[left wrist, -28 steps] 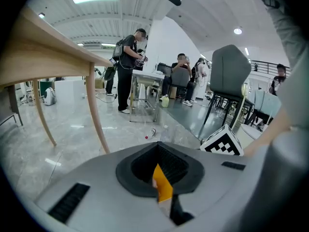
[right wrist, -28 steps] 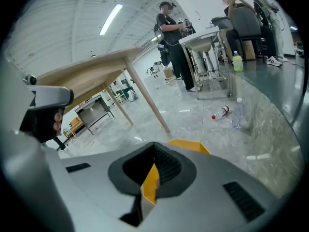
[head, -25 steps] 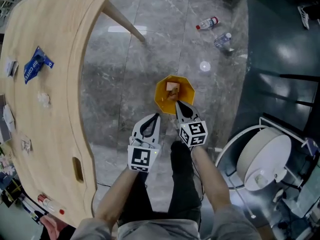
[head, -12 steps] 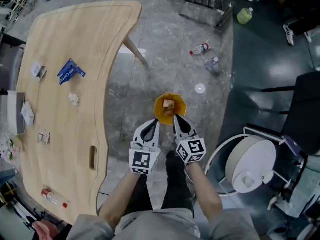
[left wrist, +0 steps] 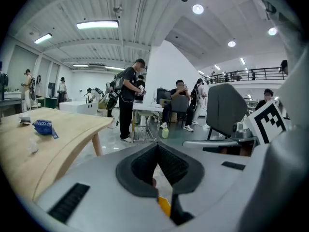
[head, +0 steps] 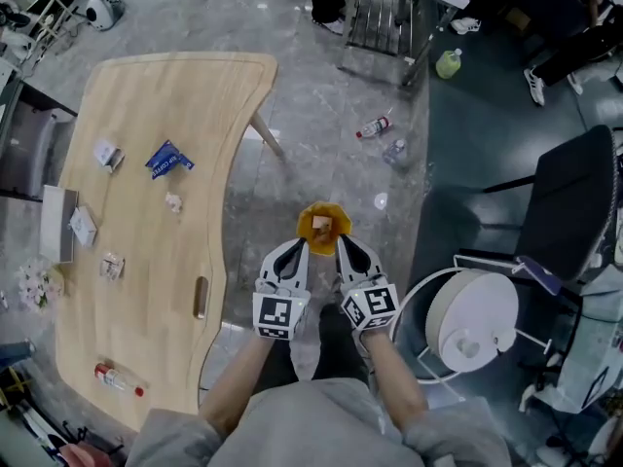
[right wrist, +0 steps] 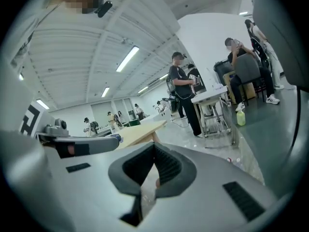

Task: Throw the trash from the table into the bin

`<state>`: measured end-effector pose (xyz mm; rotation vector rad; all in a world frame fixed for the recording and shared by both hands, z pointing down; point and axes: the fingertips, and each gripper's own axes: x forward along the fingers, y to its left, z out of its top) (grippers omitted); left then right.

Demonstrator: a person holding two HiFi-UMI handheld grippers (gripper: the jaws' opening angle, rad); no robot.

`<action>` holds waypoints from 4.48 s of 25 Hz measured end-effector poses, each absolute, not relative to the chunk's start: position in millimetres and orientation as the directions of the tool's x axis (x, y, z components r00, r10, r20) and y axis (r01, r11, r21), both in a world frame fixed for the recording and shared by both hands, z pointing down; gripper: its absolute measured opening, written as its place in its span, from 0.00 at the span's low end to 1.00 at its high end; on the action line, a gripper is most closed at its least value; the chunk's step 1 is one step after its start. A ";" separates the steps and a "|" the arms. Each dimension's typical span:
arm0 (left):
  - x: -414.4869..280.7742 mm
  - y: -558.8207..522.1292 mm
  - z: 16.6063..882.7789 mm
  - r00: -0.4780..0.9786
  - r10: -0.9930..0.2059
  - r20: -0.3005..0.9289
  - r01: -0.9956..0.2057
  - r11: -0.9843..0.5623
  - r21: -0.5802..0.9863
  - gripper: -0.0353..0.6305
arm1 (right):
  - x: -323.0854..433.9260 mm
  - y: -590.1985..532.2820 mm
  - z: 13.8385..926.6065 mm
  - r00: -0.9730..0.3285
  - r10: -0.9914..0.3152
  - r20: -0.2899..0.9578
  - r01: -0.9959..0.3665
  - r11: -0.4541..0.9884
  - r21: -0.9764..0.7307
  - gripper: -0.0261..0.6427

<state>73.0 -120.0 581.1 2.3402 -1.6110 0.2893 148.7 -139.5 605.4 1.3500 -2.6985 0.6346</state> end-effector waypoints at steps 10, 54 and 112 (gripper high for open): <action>71.2 -121.6 509.3 0.374 -0.893 0.250 -0.927 -0.368 0.074 0.06 | 153.4 -139.4 521.5 -0.596 -0.790 0.141 -0.787 0.540 -0.298 0.05; 62.9 -96.2 393.8 0.088 -0.994 0.067 -0.995 -0.091 -0.035 0.06 | 145.4 -125.1 404.0 -0.789 -0.611 -0.064 -0.584 0.778 -0.230 0.05; -251.4 -99.2 522.0 -0.294 -0.909 0.294 -0.944 0.325 0.060 0.06 | -192.6 -159.8 522.4 -0.963 -0.228 0.142 -0.263 0.909 -0.322 0.05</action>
